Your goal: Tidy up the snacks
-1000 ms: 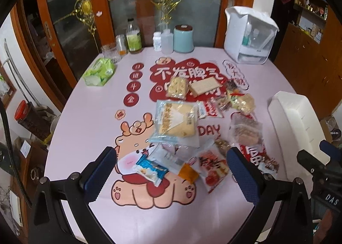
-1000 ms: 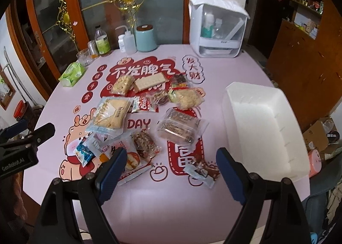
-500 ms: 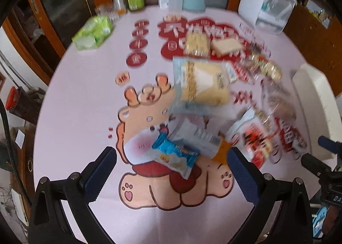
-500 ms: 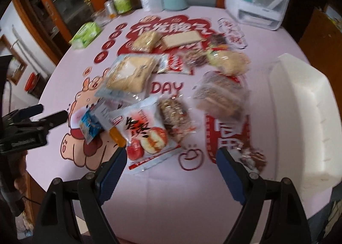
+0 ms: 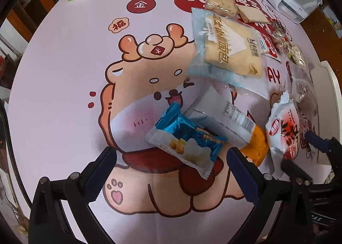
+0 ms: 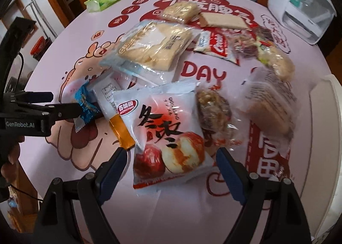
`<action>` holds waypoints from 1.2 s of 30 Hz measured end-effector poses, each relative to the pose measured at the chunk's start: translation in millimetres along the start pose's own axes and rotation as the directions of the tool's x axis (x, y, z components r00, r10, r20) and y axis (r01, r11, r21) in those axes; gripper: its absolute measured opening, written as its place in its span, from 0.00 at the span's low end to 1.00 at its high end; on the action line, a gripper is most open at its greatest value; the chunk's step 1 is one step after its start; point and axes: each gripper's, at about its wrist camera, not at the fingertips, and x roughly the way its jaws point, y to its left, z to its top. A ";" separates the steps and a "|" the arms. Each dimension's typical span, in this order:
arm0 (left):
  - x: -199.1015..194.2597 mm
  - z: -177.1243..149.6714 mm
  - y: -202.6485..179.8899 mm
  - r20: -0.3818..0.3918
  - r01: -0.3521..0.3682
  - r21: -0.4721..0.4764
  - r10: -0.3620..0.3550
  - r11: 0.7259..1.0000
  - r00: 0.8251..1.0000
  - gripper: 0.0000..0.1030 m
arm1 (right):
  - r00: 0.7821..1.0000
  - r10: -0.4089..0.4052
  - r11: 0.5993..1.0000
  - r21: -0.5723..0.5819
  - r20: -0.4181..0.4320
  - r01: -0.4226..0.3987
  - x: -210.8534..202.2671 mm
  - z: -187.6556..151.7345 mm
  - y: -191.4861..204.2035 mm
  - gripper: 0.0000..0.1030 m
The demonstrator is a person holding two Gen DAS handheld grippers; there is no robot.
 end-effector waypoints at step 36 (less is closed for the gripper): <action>1.5 13.4 -55.2 -0.017 -0.081 0.351 0.093 0.933 0.996 0.37 | 0.998 -0.016 1.000 0.015 0.056 0.015 -22.6 -8.0 9.9 0.54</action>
